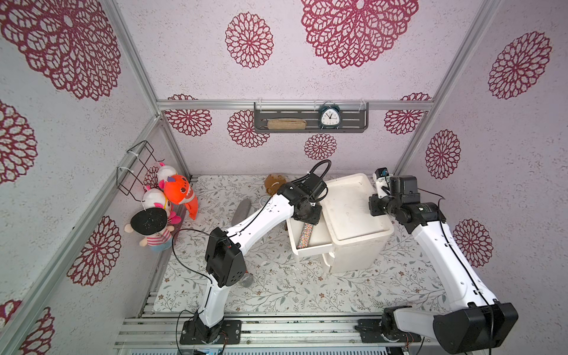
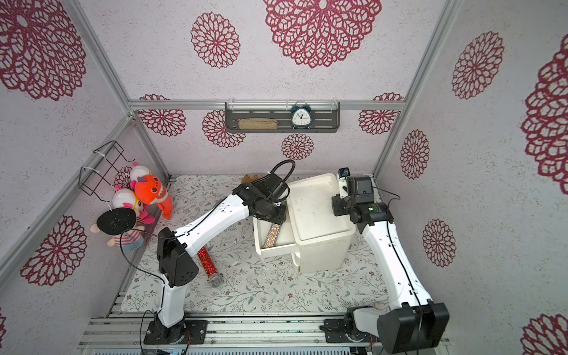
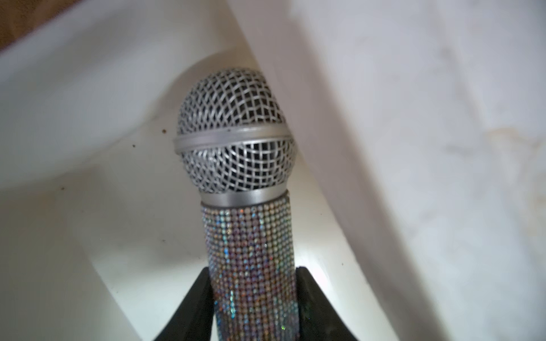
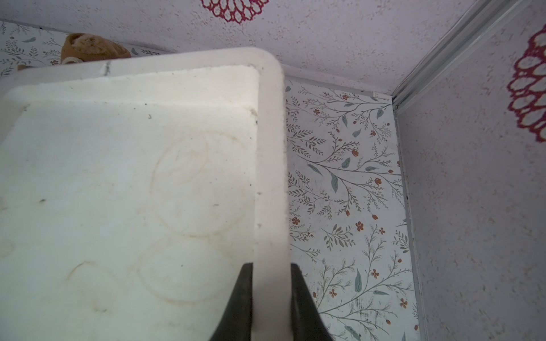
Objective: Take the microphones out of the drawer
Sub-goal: Pick up the microphone from the drawer.
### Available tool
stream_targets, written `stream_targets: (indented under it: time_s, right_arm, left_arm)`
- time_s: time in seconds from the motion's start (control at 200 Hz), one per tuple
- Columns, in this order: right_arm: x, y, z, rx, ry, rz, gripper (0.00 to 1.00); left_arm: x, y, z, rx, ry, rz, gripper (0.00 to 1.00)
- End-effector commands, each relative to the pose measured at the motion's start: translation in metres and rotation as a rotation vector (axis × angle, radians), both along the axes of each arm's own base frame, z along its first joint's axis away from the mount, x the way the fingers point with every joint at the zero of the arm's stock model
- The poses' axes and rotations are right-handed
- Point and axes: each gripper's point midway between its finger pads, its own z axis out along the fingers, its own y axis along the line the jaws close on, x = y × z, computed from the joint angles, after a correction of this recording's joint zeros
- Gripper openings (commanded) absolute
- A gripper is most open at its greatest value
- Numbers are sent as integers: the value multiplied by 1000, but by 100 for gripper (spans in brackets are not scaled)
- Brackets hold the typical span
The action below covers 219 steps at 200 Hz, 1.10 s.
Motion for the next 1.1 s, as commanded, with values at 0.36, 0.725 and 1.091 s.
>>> stream_targets:
  time_s: [0.36, 0.725, 1.091]
  right_arm:
    - [11, 1, 63, -7, -252, 7, 0]
    - [13, 1, 62, -9, -253, 10, 0]
    - [13, 2, 62, -11, -256, 12, 0]
  left_arm:
    - [5, 13, 12, -5, 46, 43, 0]
    - [9, 30, 11, -98, 137, 137, 0]
    - [15, 42, 34, -258, 122, 206, 0]
